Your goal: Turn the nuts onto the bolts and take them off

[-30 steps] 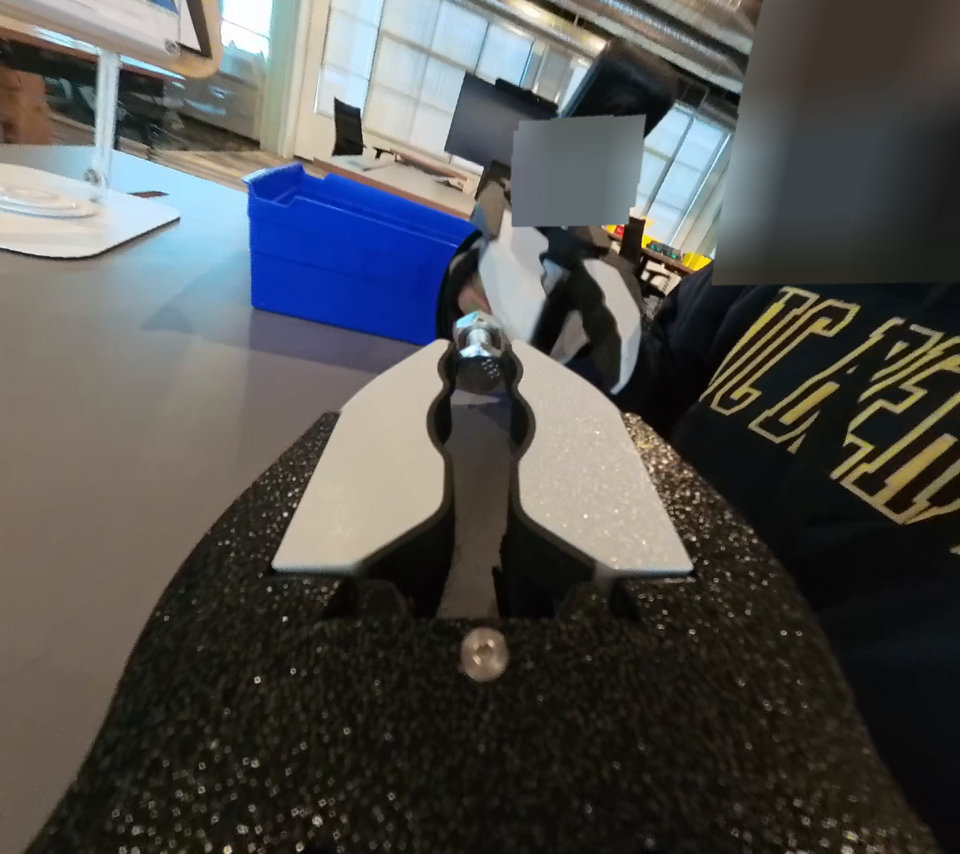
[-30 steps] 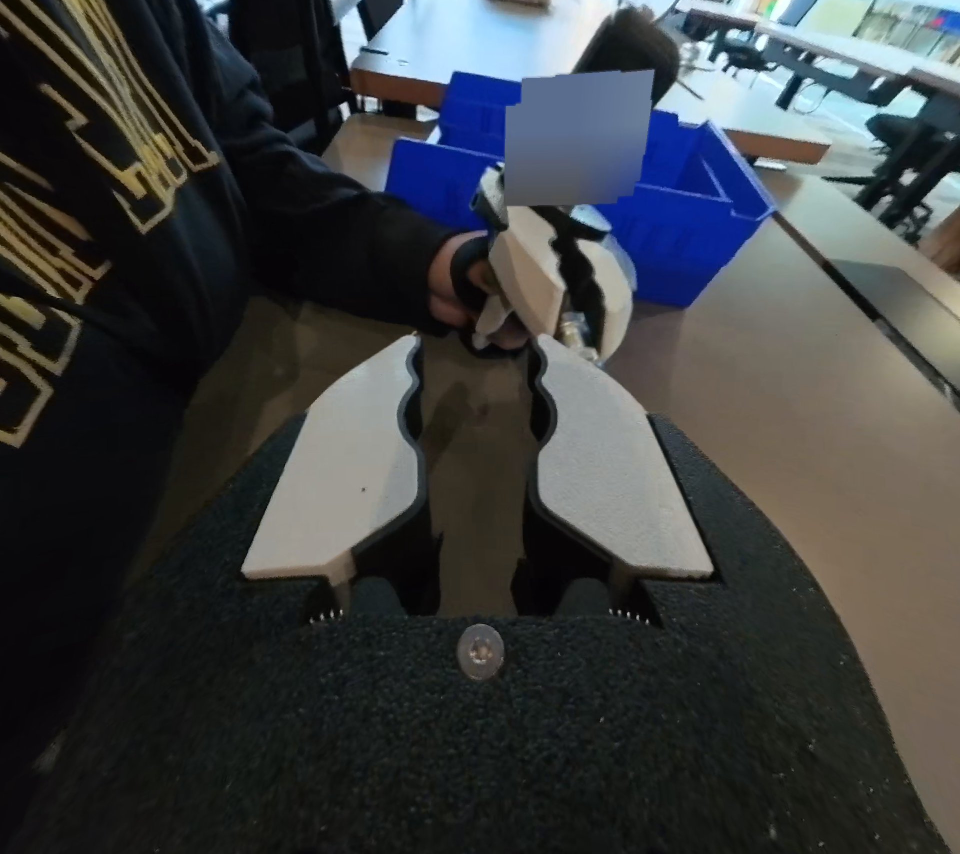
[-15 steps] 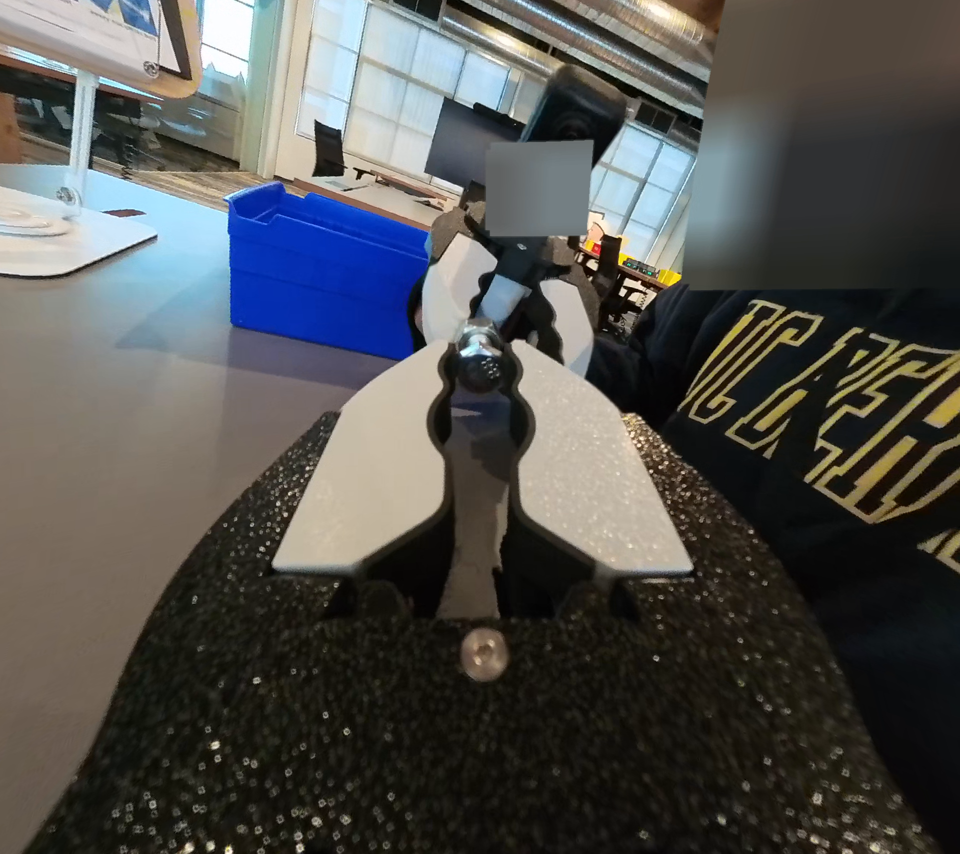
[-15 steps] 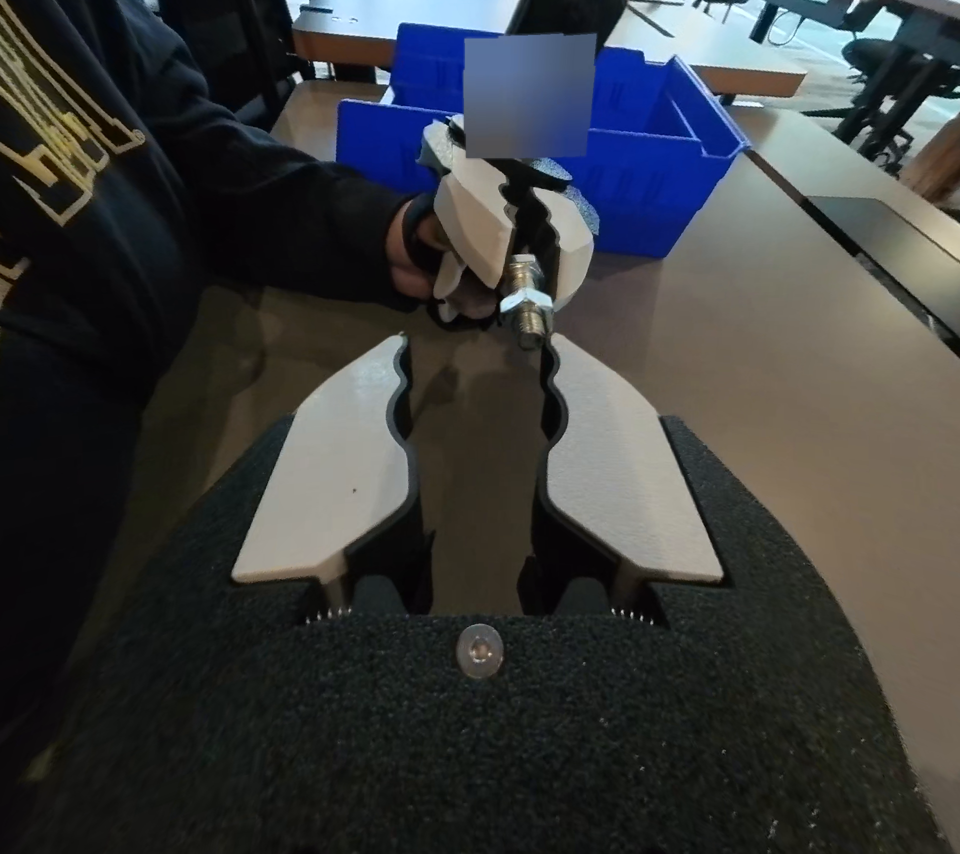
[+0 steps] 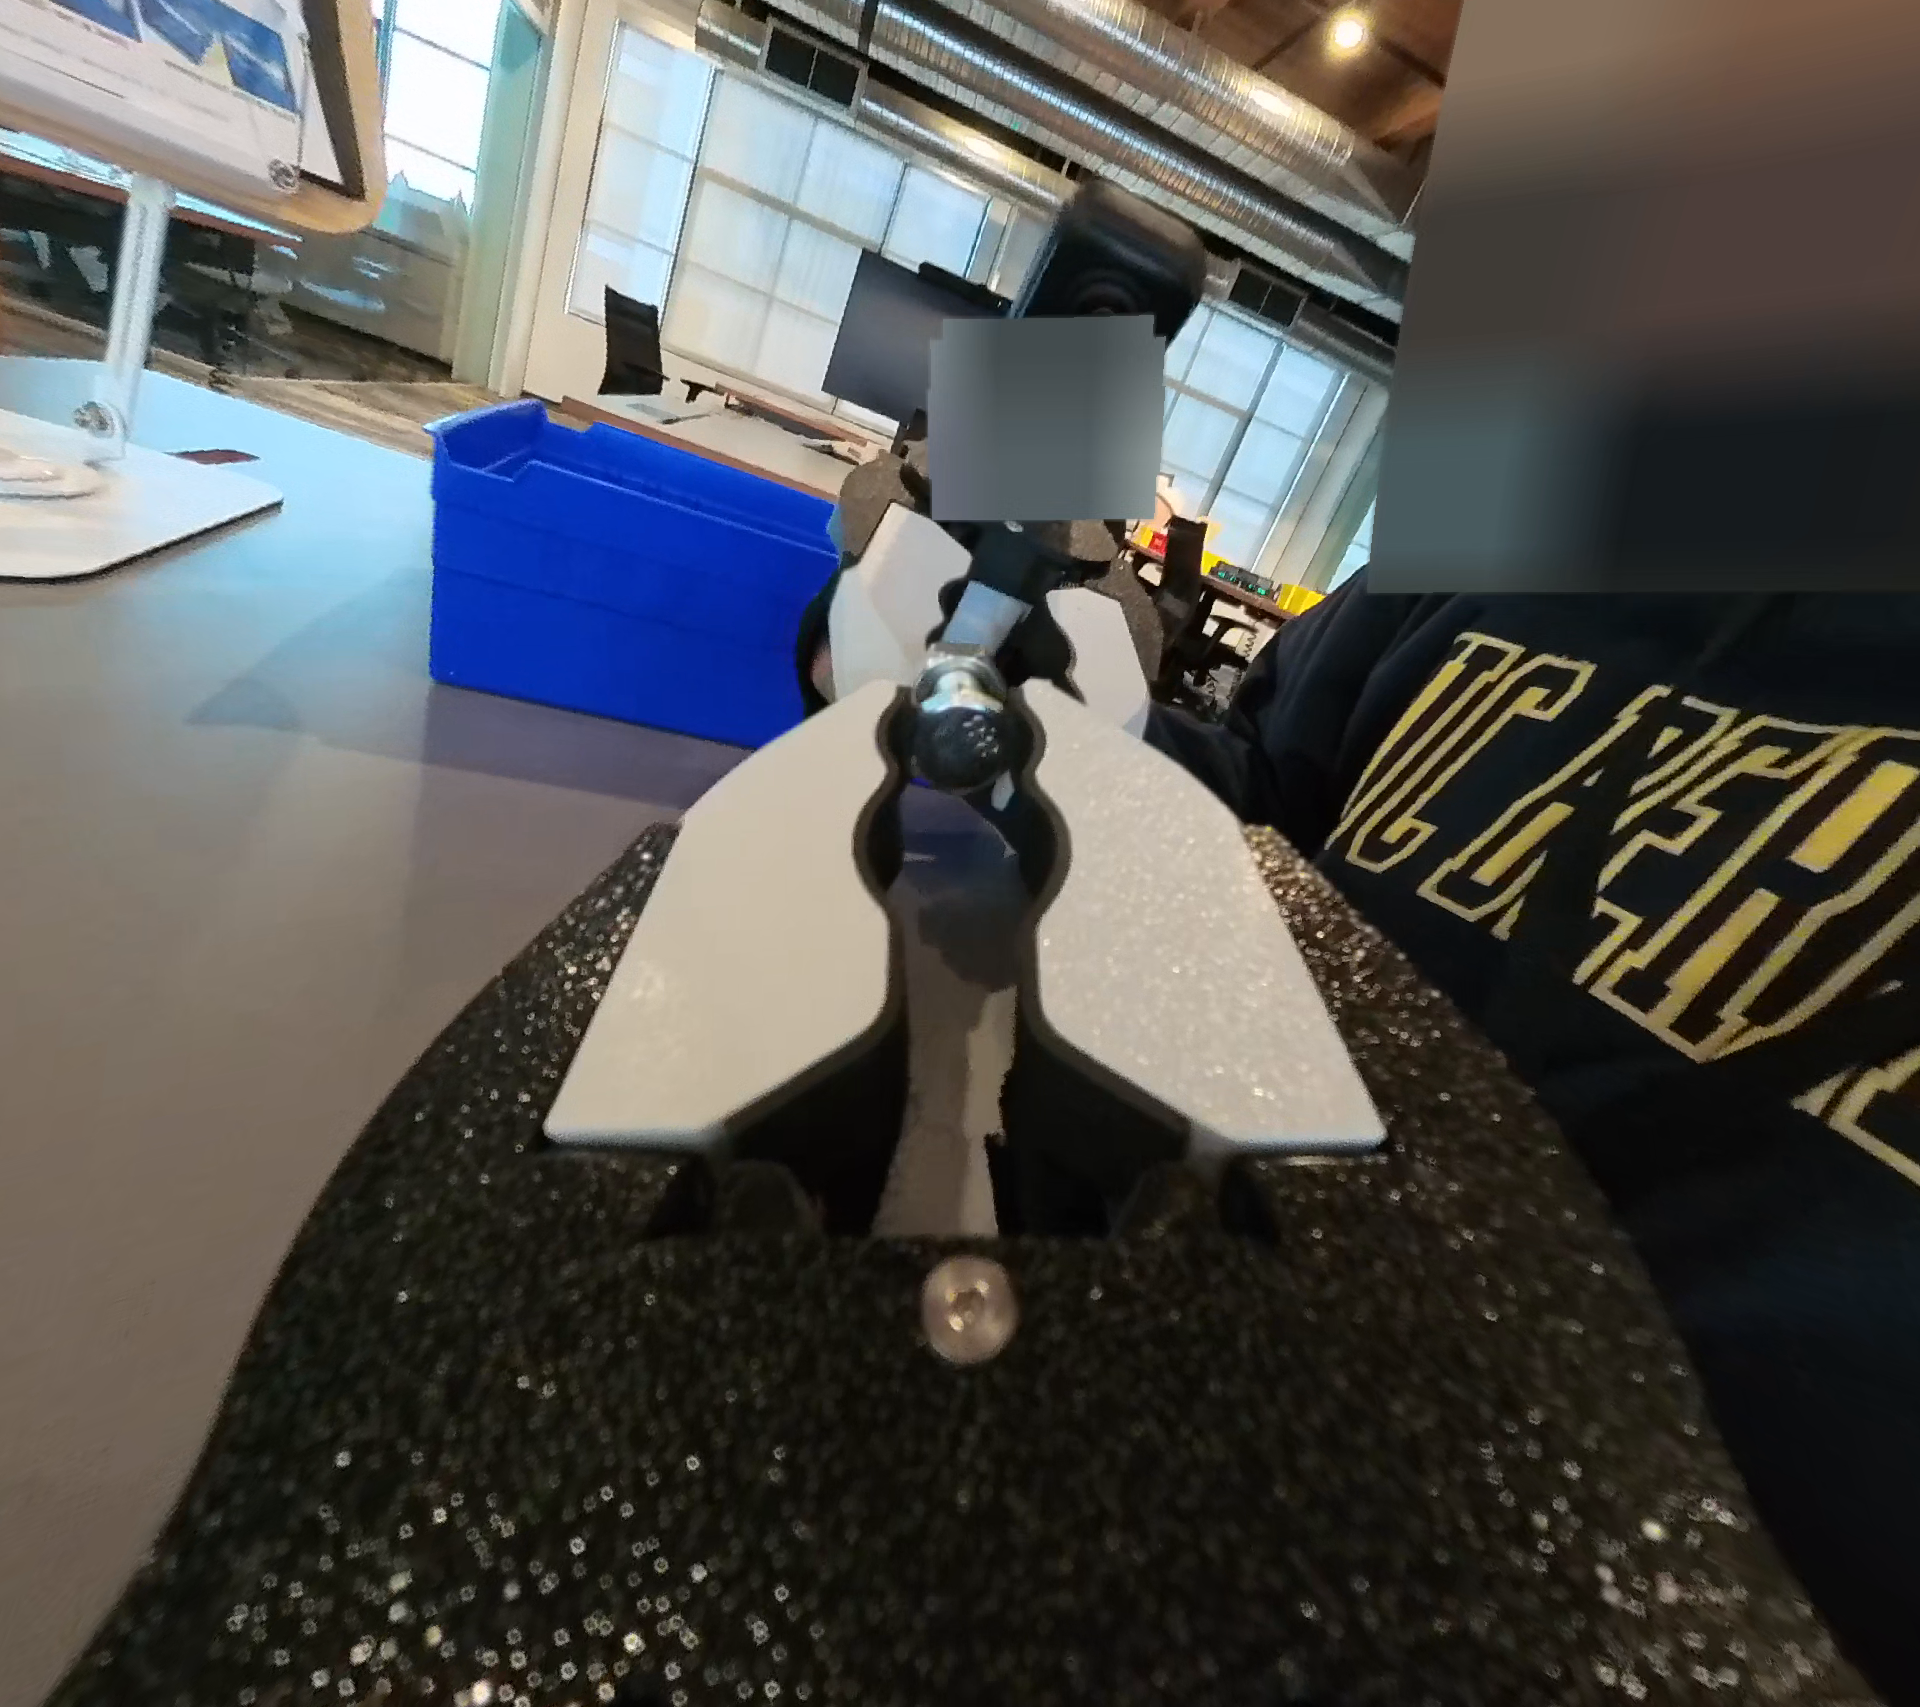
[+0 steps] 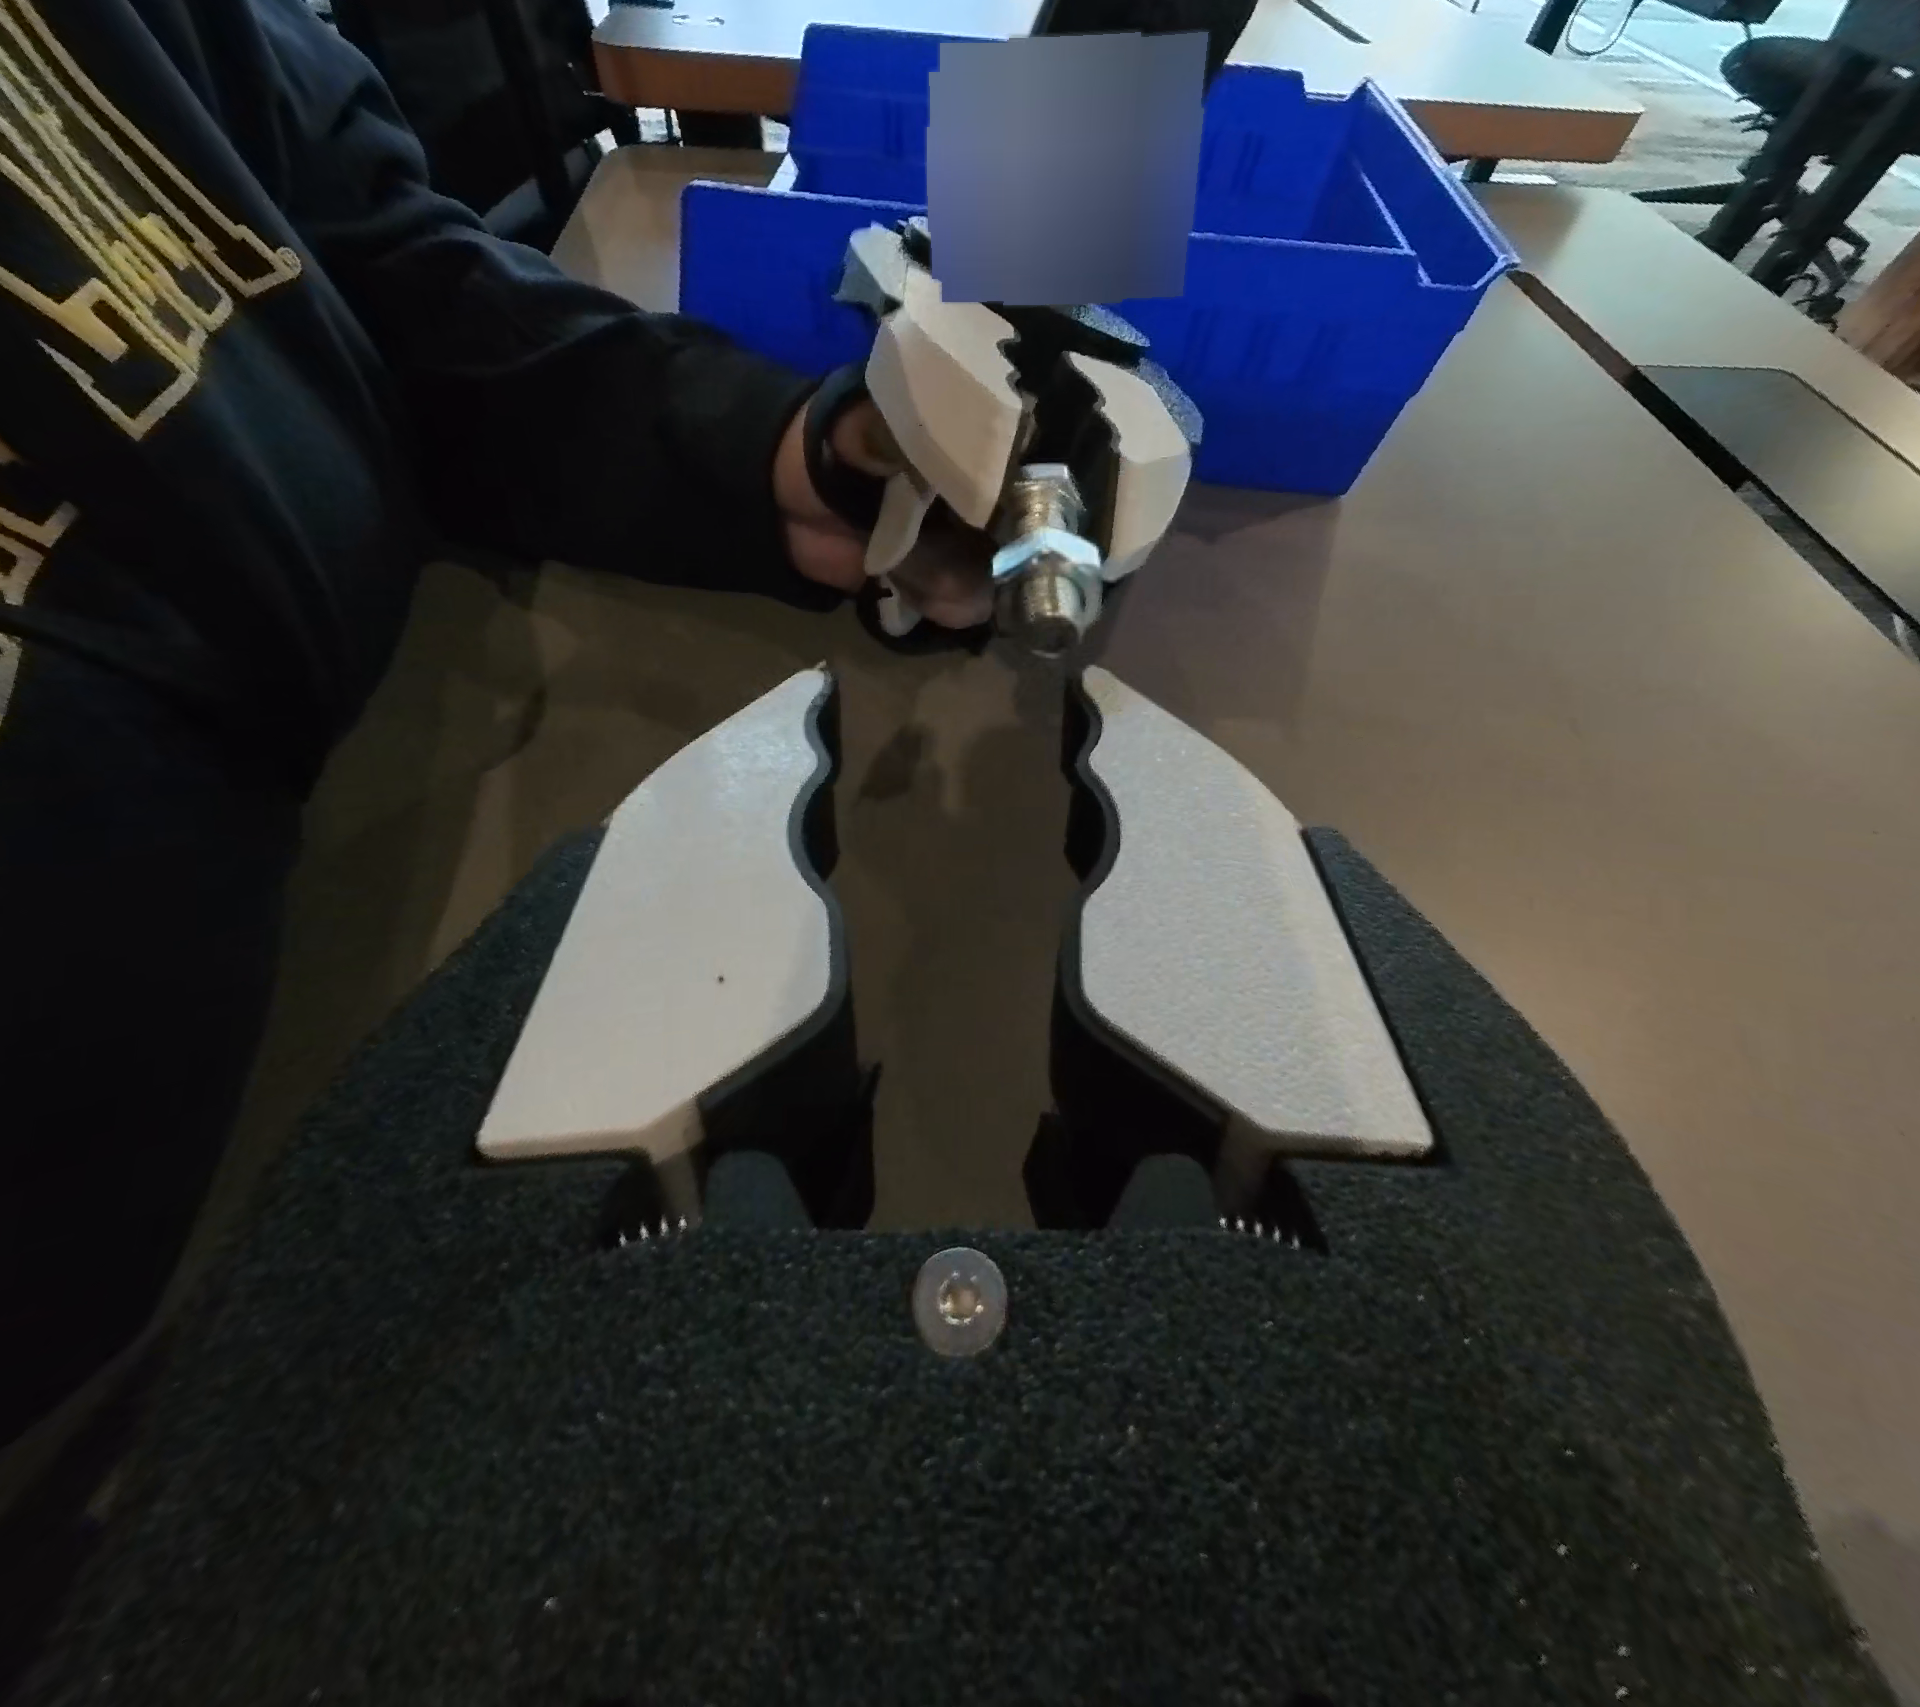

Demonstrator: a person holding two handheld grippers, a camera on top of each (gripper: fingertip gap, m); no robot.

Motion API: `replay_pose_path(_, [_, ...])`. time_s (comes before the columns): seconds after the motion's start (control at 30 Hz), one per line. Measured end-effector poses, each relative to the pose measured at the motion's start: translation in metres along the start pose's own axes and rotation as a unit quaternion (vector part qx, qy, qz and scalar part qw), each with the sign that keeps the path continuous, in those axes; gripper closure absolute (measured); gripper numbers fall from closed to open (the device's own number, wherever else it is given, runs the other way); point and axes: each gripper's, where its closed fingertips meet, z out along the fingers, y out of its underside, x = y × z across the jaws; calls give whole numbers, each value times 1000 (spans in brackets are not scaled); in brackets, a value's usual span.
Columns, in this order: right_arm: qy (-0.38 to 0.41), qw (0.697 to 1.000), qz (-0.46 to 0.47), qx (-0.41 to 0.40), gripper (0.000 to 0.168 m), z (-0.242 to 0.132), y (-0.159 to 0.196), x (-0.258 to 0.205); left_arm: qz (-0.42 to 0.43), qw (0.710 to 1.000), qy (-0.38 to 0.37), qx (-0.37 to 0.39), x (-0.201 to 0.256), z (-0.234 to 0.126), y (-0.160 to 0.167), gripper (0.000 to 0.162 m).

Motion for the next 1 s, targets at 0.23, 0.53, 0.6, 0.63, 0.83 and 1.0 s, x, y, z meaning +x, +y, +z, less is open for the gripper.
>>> replay_pose_path(0.23, [48, 998, -12, 35, 134, -4, -11, 11, 3, 1000, 4, -6, 2, 2, 3, 145])
replay_pose_path(0.53, [66, 997, -35, 27, 150, -6, -15, 9, 24, 1000, 12, -7, 7, 8, 5, 141])
replay_pose_path(0.6, [98, 994, -32, 22, 150, -14, -20, 14, 24, 1000, 1, 1, 6, 8, 0, 111])
replay_pose_path(0.63, [117, 992, -30, 24, 150, -21, -25, 15, 24, 1000, -6, 2, 4, 7, -2, 102])
replay_pose_path(0.83, [282, 959, -3, -43, 150, -113, -51, 19, 58, 997, -53, -16, -4, 2, -2, 141])
replay_pose_path(1.0, [397, 867, 86, -290, 150, -230, 24, 46, 59, 994, -82, -37, -13, 4, 6, 159])
